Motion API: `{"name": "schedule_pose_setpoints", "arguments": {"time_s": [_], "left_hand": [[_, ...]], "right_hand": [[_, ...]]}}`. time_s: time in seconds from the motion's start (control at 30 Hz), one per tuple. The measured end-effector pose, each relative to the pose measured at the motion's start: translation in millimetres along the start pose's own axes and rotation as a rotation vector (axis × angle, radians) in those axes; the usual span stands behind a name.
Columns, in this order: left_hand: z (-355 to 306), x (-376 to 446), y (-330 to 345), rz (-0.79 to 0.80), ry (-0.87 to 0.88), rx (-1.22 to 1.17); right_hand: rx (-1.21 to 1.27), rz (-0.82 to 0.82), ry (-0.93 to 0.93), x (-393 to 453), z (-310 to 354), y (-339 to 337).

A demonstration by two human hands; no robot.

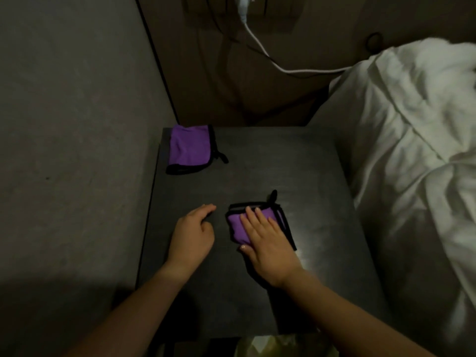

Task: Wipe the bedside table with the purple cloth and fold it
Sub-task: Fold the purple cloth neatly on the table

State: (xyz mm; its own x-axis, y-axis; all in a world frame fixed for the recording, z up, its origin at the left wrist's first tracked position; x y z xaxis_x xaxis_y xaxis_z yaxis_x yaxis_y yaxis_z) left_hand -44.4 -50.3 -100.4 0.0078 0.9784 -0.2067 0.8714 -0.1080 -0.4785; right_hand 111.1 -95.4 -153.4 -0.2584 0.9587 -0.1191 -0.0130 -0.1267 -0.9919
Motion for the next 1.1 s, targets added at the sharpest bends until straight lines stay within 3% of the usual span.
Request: {"name": "schedule_pose_setpoints", "arguments": {"time_s": [0.03, 0.1, 0.17, 0.2, 0.27, 0.37, 0.47, 0.63, 0.87, 0.97, 1.03, 1.1], "left_hand": [[-2, 0, 5, -0.034, -0.068, -0.042], [-6, 1, 16, -0.122, -0.273, -0.160], [-9, 0, 30, -0.139, -0.443, -0.200], [-11, 0, 38, -0.104, -0.483, -0.200], [-16, 0, 51, -0.033, -0.522, -0.187], [-14, 5, 62, -0.021, -0.599, -0.130], [-14, 6, 68, -0.051, -0.600, -0.162], [-26, 1, 67, -0.118, -0.352, -0.273], [-29, 3, 72, -0.200, -0.178, -0.212], [-32, 10, 82, -0.198, -0.300, -0.426], [-30, 14, 94, -0.091, -0.427, -0.536], [-28, 18, 100, -0.032, -0.484, -0.476]], "right_hand": [[0.121, -0.038, 0.020, -2, -2, -2], [0.588, -0.076, 0.152, -1, -9, -18], [1.029, -0.125, 0.377, -1, -22, -30], [1.127, -0.210, 0.502, -3, -30, -34], [1.042, -0.366, 0.695, -6, -47, -38], [0.890, -0.292, 0.870, -3, -61, -33], [0.785, -0.135, 0.803, 5, -59, -26], [0.694, -0.018, 0.757, 11, -61, -22], [0.981, -0.192, 0.679, 13, -76, -47], [1.048, -0.265, 0.783, 24, -84, -45], [1.055, -0.312, 0.837, 32, -93, -44], [1.022, -0.294, 0.840, 39, -98, -44]]}}
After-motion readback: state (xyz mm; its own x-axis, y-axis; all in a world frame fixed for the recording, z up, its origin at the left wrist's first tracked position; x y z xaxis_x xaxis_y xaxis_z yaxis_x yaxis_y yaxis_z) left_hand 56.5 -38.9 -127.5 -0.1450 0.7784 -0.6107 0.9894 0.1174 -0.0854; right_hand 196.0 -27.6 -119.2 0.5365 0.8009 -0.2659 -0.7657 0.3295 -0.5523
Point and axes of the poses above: each hand's wrist, its own x-axis towards the middle knuckle, its own y-axis out of the palm, z = x × y, the point moved 3 cm from there along x, towards the middle knuckle, and after that the axes turned 12 degrees about -x, right-handed, at the moved point
